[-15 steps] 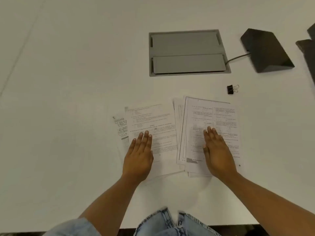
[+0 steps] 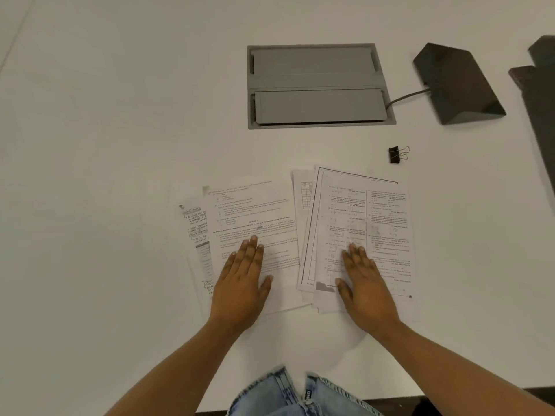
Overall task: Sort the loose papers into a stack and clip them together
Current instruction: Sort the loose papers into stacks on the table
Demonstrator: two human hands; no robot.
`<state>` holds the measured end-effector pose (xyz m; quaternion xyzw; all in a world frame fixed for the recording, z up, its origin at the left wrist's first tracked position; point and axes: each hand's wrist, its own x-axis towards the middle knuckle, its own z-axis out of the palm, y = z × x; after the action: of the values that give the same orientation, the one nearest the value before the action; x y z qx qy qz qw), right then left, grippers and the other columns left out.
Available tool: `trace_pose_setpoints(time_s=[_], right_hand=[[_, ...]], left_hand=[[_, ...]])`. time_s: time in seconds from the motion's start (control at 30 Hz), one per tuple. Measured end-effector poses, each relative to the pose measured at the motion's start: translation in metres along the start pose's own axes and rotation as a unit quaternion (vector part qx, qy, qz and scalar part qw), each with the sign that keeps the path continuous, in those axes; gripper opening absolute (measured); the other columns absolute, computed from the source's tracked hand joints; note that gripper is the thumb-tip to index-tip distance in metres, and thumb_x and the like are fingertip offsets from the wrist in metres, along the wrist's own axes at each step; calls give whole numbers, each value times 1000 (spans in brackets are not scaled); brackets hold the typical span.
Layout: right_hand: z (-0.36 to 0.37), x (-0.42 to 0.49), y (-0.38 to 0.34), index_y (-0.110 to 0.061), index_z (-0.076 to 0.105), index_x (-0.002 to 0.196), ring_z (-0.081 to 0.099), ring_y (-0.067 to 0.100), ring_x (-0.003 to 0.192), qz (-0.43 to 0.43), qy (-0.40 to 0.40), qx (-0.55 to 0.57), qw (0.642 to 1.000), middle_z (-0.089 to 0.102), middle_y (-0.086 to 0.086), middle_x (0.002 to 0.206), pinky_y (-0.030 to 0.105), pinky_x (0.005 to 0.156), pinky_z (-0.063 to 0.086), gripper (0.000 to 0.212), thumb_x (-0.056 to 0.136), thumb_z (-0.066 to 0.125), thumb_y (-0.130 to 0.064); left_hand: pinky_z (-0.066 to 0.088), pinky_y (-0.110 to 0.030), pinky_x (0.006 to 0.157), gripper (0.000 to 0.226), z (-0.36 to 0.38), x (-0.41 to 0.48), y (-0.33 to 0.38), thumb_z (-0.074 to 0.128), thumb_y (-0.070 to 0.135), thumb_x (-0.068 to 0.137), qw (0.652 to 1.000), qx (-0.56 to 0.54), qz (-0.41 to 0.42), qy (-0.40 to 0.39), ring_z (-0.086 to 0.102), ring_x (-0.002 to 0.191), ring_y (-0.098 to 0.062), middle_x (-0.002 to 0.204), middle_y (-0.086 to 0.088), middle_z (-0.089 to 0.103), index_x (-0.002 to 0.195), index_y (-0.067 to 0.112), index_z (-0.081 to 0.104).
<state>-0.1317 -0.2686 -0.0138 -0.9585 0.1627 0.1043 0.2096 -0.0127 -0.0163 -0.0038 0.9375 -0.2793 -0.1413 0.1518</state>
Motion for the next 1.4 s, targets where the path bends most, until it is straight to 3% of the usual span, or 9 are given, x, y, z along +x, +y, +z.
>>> trace_pose_setpoints(time_s=[0.1, 0.17, 0.4, 0.6, 0.83, 1.0, 1.1, 1.27, 1.4], right_hand=[[2, -5, -2, -15, 11, 156, -1, 17, 152, -1, -14, -1, 1000, 3, 1, 164, 32, 123, 3, 68, 101, 44, -36], [4, -10, -3, -15, 10, 156, 0, 17, 152, -6, -17, -16, 1000, 3, 2, 164, 33, 123, 6, 70, 100, 45, -40], [7, -21, -3, -17, 5, 155, -2, 17, 151, -17, -34, -30, 999, -2, 0, 163, 29, 121, 1, 74, 99, 43, -45], [4, -25, -4, -19, 10, 156, 0, 14, 151, -18, -37, -32, 999, 0, -4, 163, 26, 119, 1, 71, 99, 40, -49], [-2, -32, -8, -16, 16, 156, 5, 16, 152, -24, -38, -8, 999, 5, 0, 163, 27, 119, 4, 70, 99, 44, -45], [-7, -35, -11, -21, 20, 156, 6, 12, 151, -24, -46, 75, 996, 1, -7, 163, 23, 119, 6, 69, 98, 50, -42], [-20, -34, -9, -21, 26, 155, 16, 13, 149, 42, 23, 133, 990, 14, -5, 163, 29, 118, 16, 71, 94, 59, -41], [-50, -38, 13, -15, 26, 153, 39, 26, 139, 264, 168, 274, 909, 37, 7, 156, 40, 111, 32, 86, 84, 75, -31], [-73, -43, 28, -20, 45, 141, 67, 22, 95, 373, 122, 451, 801, 66, 8, 125, 34, 78, 52, 65, 86, 73, -36]], left_hand=[[35, -36, 112, 52, -1, 7, 38, 54, 37, 99, 992, -104, -61, 24, 46, 139, -22, 155, -4, 46, 145, 14, 49], [45, -32, 100, 43, 1, 12, 61, 58, 37, 96, 977, -184, -111, 6, 56, 124, -20, 141, -1, 56, 133, 15, 58], [45, -26, 84, 51, 7, 32, 98, 65, 38, 91, 939, -259, -222, -40, 62, 107, -19, 121, -3, 63, 133, 13, 55], [42, -19, 57, 40, 3, 42, 101, 77, 29, 83, 905, -319, -275, -50, 58, 68, -9, 78, 6, 57, 112, 15, 53], [41, -15, 60, 35, 0, 35, 111, 75, 29, 84, 916, -311, -254, -5, 62, 77, -10, 94, 7, 54, 107, 20, 51], [48, -40, 107, 48, 3, 40, 115, 57, 25, 99, 895, -335, -259, -140, 54, 130, -28, 143, -7, 57, 143, 10, 48], [49, -44, 107, 45, -4, 34, 112, 56, 18, 101, 870, -396, -265, -123, 55, 129, -27, 144, -6, 56, 145, 11, 49], [59, -24, 77, 24, -19, 13, 107, 62, 18, 99, 786, -535, -300, -78, 71, 102, -15, 115, 6, 74, 122, 23, 67], [60, -21, 72, 18, -26, 1, 108, 60, 22, 99, 748, -585, -305, -62, 76, 93, -12, 105, 6, 79, 113, 25, 71]])
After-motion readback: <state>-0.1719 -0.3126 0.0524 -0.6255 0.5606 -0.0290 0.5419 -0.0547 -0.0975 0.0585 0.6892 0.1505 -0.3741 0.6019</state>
